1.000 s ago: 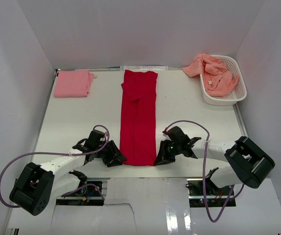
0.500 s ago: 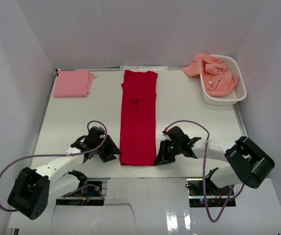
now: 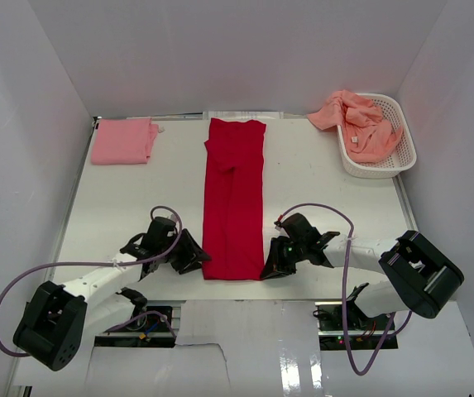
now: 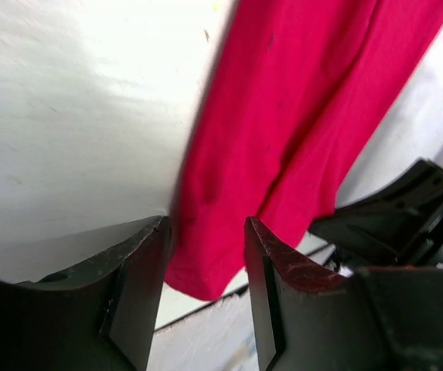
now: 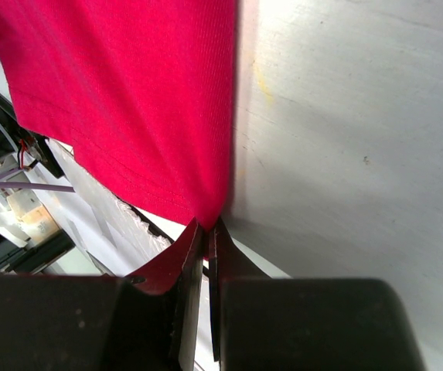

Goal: Fold and stack the t-shirts
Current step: Grab the bottom of the folded rectangular tshirt with both arms

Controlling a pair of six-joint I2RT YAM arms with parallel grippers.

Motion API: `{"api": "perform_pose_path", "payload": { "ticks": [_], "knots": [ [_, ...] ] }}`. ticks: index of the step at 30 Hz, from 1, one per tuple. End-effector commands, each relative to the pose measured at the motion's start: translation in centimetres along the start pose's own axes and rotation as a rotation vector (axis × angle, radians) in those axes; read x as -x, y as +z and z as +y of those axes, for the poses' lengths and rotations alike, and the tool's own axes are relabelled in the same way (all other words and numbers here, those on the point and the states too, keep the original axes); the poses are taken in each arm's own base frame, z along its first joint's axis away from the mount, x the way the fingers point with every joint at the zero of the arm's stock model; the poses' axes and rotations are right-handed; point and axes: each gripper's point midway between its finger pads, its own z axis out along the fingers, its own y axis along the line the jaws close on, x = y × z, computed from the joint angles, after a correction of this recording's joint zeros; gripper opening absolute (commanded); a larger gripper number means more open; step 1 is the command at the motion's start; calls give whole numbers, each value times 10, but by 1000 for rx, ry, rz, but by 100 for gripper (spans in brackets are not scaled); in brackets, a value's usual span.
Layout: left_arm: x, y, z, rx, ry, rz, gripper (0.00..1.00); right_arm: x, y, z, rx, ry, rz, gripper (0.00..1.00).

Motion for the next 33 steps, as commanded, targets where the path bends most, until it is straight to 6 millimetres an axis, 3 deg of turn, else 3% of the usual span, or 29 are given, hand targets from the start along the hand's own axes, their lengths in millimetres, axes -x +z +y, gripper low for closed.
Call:
{"api": "perform_pose_path", "payload": {
  "ticks": [1, 7, 9, 12, 15, 26, 28, 29, 33],
  "knots": [
    [-44, 0, 67, 183, -55, 135, 56, -6, -2, -10, -33, -2, 15, 8],
    [-57, -2, 68, 162, -76, 188, 52, -6, -1, -10, -35, -2, 17, 8],
    [-60, -2, 69, 156, -80, 198, 39, -5, -1, -10, -33, -4, 15, 8],
    [-63, -3, 70, 154, -89, 207, 26, -6, -1, -10, -34, -1, 16, 8],
    [-65, -4, 71, 153, -90, 219, 23, -7, -1, -11, -38, 2, 21, 8],
    [-69, -6, 70, 153, -87, 242, 28, -7, 1, -11, -38, -1, 30, 8],
    [-67, -6, 67, 144, -74, 242, 37, -8, 1, -12, -39, 1, 35, 8],
    [-67, -6, 66, 141, -73, 242, 48, -8, 1, -12, -38, 1, 34, 8],
    [-68, -7, 62, 124, -75, 250, 54, -9, 1, -13, -40, 1, 36, 8]
  ]
}}
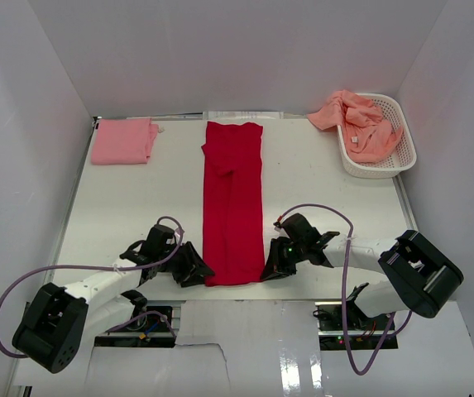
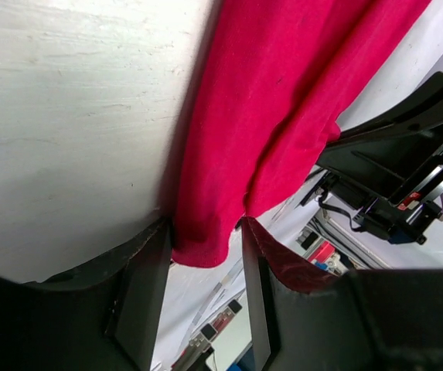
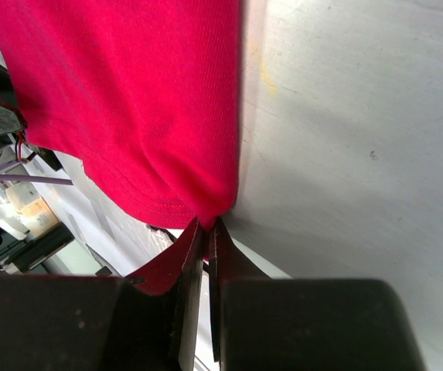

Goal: Fold and stack the t-shirts
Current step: Grab the bottom of the folded rectangular tshirt with both arms

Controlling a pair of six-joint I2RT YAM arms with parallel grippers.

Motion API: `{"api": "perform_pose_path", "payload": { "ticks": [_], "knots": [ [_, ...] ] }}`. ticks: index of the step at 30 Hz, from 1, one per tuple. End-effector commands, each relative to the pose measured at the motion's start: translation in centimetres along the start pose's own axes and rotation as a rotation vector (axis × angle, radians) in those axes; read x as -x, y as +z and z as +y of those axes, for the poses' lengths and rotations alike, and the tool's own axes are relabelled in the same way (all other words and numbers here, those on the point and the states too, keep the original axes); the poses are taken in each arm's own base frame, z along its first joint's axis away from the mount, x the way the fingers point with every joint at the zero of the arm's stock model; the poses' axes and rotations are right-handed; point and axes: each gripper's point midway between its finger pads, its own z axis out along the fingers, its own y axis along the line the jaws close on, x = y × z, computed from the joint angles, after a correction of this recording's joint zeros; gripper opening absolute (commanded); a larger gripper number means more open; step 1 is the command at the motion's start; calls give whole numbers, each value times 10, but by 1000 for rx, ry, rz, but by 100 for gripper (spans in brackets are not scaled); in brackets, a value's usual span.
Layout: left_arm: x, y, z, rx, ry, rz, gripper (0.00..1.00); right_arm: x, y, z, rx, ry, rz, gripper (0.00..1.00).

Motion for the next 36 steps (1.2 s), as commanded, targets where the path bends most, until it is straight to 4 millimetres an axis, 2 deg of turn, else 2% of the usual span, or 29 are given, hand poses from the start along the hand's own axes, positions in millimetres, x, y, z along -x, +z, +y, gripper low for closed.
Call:
{"api": "perform_pose_path", "payload": {
  "ticks": [1, 7, 12, 25, 36],
  "knots": [
    [-12, 0, 58, 210, -41, 6, 54, -5, 2, -13, -45, 6, 15, 8],
    [-17, 1, 61, 199, -37, 26, 54, -6, 2, -15, -47, 8, 15, 8],
    [-19, 3, 62, 186, -34, 37, 49, -6, 2, -14, -46, 10, 16, 8],
    [-22, 6, 63, 178, -26, 64, 0, -9, 2, -14, -37, 12, 26, 8],
    [-22, 5, 44, 136, -16, 96, 0, -13, -1, -9, -7, 8, 45, 8]
  ]
}}
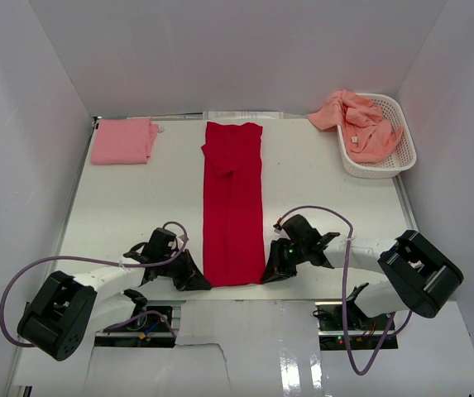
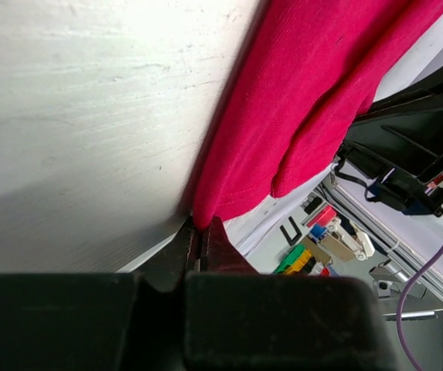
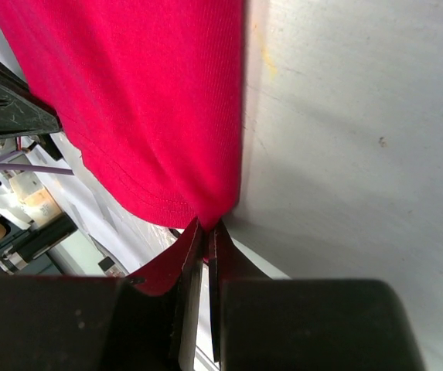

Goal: Fold and stack the t-shirts
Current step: Grab the bottom of the folded rectangular tshirt with both arms

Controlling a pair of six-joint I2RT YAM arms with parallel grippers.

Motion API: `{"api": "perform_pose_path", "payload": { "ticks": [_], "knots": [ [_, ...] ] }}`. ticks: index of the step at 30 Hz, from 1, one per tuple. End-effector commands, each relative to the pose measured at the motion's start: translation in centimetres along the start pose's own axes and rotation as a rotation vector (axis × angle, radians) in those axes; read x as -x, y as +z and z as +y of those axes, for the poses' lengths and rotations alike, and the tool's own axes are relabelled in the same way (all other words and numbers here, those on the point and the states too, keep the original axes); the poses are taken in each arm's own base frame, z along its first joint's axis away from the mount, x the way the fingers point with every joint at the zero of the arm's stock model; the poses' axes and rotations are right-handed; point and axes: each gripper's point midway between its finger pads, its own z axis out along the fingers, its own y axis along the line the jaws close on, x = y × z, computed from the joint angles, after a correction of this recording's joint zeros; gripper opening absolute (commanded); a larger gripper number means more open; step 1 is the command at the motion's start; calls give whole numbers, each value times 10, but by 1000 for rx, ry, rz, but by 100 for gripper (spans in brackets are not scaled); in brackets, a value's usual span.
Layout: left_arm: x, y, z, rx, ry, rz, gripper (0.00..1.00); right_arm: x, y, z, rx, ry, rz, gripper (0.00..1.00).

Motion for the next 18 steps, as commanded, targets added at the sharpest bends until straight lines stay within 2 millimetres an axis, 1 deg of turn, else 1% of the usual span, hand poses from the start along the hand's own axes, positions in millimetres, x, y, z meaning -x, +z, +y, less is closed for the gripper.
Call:
{"api": "perform_pose_path", "payload": {
  "ticks": [1, 4, 8, 10, 11, 13, 18],
  "knots": [
    [1, 1, 31, 131, -18, -32, 0, -6, -1, -8, -19, 3, 16, 8],
    [5, -2, 20, 124, -12, -37, 0, -4, -3, -1, -5, -9, 16, 8],
    [10, -7, 4, 116, 9, -41, 0, -1, -12, 15, 34, -31, 4, 8],
    [10, -10, 0, 119, 8, -39, 0, 3, -18, 23, 44, -40, -8, 8],
    [12, -11, -6, 108, 16, -46, 0, 4, -19, 26, 48, -46, -11, 8],
    [12, -13, -10, 101, 14, -43, 0, 6, -23, 30, 55, -49, -17, 8],
    [17, -13, -21, 88, 18, -46, 0, 7, -25, 35, 75, -56, -12, 8]
  ]
}}
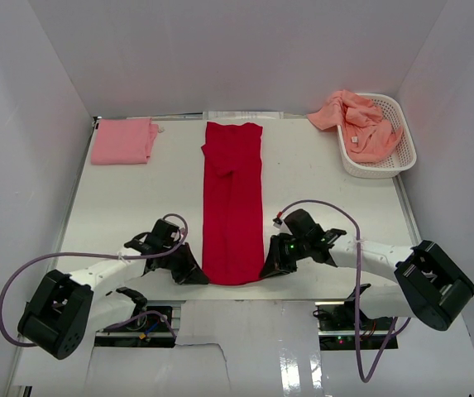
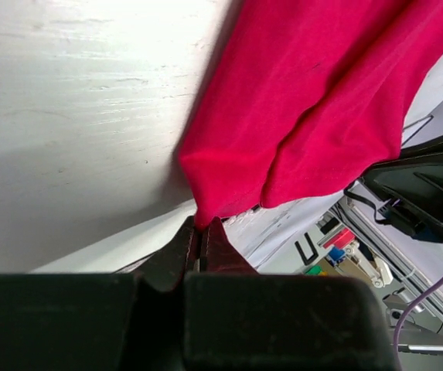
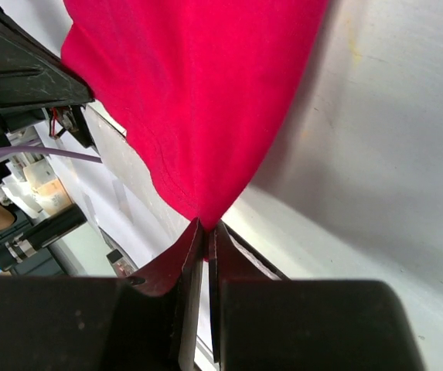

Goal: Fold and stack the t-shirts
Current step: Grab the bottom of the folded rectangular tshirt with both arms, then fold the folded rectangular tshirt in 1/3 of the way

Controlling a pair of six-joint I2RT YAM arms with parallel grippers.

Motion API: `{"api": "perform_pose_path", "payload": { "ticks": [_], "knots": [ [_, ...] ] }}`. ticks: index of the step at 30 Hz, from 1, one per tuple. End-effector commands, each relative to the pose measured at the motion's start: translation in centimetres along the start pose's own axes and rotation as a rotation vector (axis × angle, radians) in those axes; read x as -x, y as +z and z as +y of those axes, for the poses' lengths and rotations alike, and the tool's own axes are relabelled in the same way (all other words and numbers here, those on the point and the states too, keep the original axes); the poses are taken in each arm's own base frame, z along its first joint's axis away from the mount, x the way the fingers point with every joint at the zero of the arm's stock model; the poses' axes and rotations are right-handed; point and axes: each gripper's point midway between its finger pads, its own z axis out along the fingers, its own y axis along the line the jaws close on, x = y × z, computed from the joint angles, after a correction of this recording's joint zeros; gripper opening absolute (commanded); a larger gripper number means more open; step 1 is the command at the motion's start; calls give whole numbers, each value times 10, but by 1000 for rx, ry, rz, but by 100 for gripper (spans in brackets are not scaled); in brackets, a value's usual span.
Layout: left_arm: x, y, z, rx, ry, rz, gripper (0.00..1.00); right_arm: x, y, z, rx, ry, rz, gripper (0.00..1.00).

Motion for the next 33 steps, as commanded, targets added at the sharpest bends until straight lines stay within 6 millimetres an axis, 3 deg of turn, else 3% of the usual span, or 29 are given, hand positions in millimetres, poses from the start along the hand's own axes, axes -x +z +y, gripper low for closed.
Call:
{"api": "perform_pose_path", "payload": {
  "ticks": [1, 6, 19, 27, 33],
  "knots": [
    [8, -4, -14, -14, 23, -17, 0, 4, -6, 12, 30, -22, 9, 8],
    [18, -12, -36, -49, 19, -27, 0, 14, -10, 19, 50, -31, -3, 8],
    [54, -38, -66, -138, 23, -99, 0, 62, -25, 34, 71, -63, -68, 8],
    [99, -52, -100, -162, 80, -184, 0, 101, -26, 40, 50, -100, -85, 8],
    [128, -53, -112, -154, 94, -218, 0, 129, -30, 44, 39, -113, -105, 8]
  ]
}}
